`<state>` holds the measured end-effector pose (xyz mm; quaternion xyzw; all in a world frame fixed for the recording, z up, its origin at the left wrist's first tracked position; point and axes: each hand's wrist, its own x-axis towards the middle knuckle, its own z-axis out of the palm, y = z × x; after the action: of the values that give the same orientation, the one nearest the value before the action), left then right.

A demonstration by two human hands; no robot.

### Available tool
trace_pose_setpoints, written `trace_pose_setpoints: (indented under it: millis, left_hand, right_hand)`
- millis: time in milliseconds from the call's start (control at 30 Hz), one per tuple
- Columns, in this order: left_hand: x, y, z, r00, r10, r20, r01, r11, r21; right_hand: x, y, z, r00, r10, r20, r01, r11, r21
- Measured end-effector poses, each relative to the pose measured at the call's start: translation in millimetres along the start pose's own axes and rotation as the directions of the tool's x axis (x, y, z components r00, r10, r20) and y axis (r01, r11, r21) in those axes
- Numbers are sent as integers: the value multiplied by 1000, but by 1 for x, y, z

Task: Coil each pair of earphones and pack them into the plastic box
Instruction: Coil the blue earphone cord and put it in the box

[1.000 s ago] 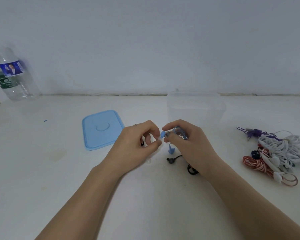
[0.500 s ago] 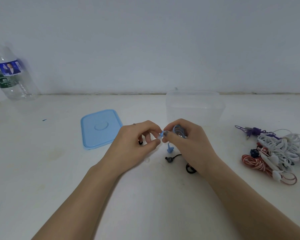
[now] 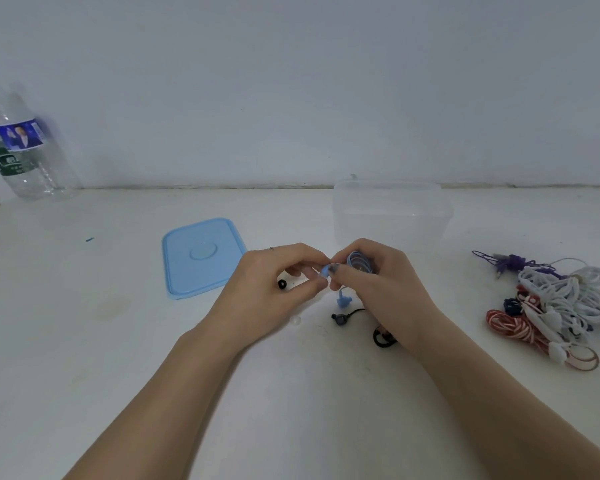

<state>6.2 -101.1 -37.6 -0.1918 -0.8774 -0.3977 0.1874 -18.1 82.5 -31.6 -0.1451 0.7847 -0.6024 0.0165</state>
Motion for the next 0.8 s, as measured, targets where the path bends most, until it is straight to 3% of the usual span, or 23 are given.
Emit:
trace_pose_setpoints:
  millis: [400,700,800]
  left_hand:
    - [-2,1,-1,1000,-16,-4,15,996,-93]
    - [0,3,-1,988,-139,60,152,900,-409]
    - [-1,3,0,990,-121,66,137,901,-412]
  right_hand:
    - [0,-10,-15,978,132,163,-157,975,157]
    - [-5,-18,-19,960,142,241,-197,955,221]
    - [-5,-19,-20,957,142,252,-201,953,227]
